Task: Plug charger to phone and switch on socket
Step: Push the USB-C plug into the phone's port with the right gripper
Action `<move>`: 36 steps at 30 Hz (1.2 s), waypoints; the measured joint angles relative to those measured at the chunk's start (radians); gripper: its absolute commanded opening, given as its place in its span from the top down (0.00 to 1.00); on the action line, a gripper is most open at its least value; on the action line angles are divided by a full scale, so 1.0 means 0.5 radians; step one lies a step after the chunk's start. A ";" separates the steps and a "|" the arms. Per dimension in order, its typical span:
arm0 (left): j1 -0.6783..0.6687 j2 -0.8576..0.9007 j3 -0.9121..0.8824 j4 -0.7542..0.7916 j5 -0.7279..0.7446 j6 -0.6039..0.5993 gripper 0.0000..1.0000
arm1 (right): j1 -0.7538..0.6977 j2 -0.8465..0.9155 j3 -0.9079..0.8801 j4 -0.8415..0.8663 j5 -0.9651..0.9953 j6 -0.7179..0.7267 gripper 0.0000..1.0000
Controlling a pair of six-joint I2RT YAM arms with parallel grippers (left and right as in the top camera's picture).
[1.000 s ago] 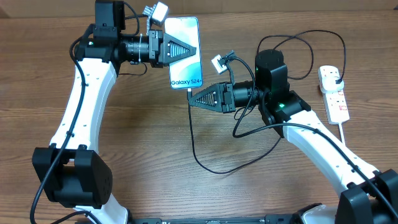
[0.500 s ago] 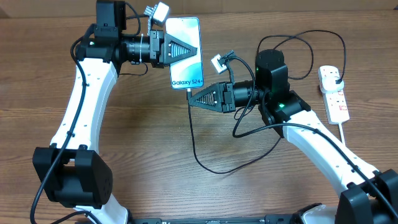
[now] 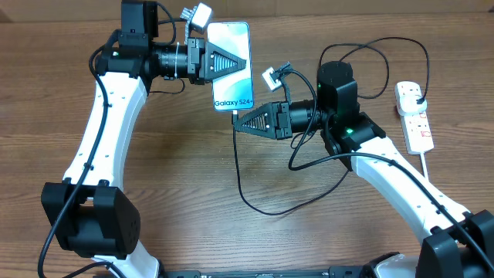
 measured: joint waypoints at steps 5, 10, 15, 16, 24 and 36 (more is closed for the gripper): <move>0.000 0.000 0.000 0.000 0.001 0.012 0.96 | 0.000 0.000 0.000 0.000 -0.001 0.001 0.96; 0.000 0.000 0.000 0.002 0.009 0.069 0.96 | 0.000 0.000 0.000 0.000 -0.001 0.002 0.96; 0.000 0.000 0.000 0.002 0.040 0.128 0.96 | 0.000 0.000 0.000 0.002 -0.015 0.005 0.96; 0.000 0.000 0.000 0.002 0.047 0.130 0.96 | 0.000 0.000 0.000 0.004 -0.018 0.006 0.96; -0.034 0.000 0.000 0.003 0.077 0.158 0.96 | 0.000 0.000 0.000 0.005 -0.040 0.008 0.96; -0.049 0.000 0.000 0.003 0.085 0.160 0.96 | 0.000 0.000 0.000 0.007 -0.060 0.007 0.96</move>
